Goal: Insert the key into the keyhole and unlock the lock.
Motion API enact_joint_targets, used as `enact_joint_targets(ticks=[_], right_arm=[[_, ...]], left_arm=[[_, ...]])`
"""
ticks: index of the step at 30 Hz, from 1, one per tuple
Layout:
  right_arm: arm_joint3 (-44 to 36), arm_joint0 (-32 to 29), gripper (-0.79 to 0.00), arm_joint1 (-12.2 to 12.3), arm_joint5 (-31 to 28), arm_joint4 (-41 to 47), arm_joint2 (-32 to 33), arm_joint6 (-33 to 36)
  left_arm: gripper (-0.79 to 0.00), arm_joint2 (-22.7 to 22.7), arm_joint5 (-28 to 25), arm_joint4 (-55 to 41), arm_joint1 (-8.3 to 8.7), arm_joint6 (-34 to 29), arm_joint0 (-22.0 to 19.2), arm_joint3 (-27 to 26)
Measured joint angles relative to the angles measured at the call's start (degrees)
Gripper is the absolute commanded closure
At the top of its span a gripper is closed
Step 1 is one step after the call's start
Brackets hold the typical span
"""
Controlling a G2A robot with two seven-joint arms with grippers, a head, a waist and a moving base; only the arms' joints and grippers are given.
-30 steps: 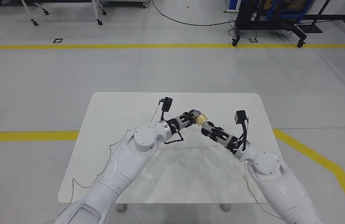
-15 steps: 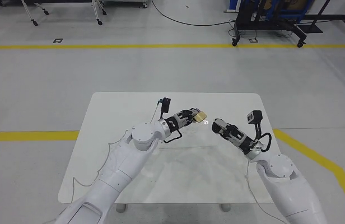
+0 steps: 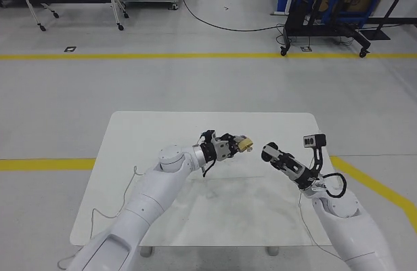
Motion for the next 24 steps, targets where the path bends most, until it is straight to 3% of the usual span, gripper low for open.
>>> enact_joint_targets(ticks=[11, 24], right_arm=[[3.1, 3.5, 0.0, -0.8, 0.7, -1.8, -4.2, 1.2], [5.5, 5.6, 0.0, -1.4, 1.0, -2.0, -6.2, -0.2]], left_arm=[[0.0, -0.1, -3.2, 2.9, -0.07, 0.1, -0.4, 0.2], [0.0, -1.4, -2.5, 5.7, 0.89, -1.0, 2.9, -6.2]])
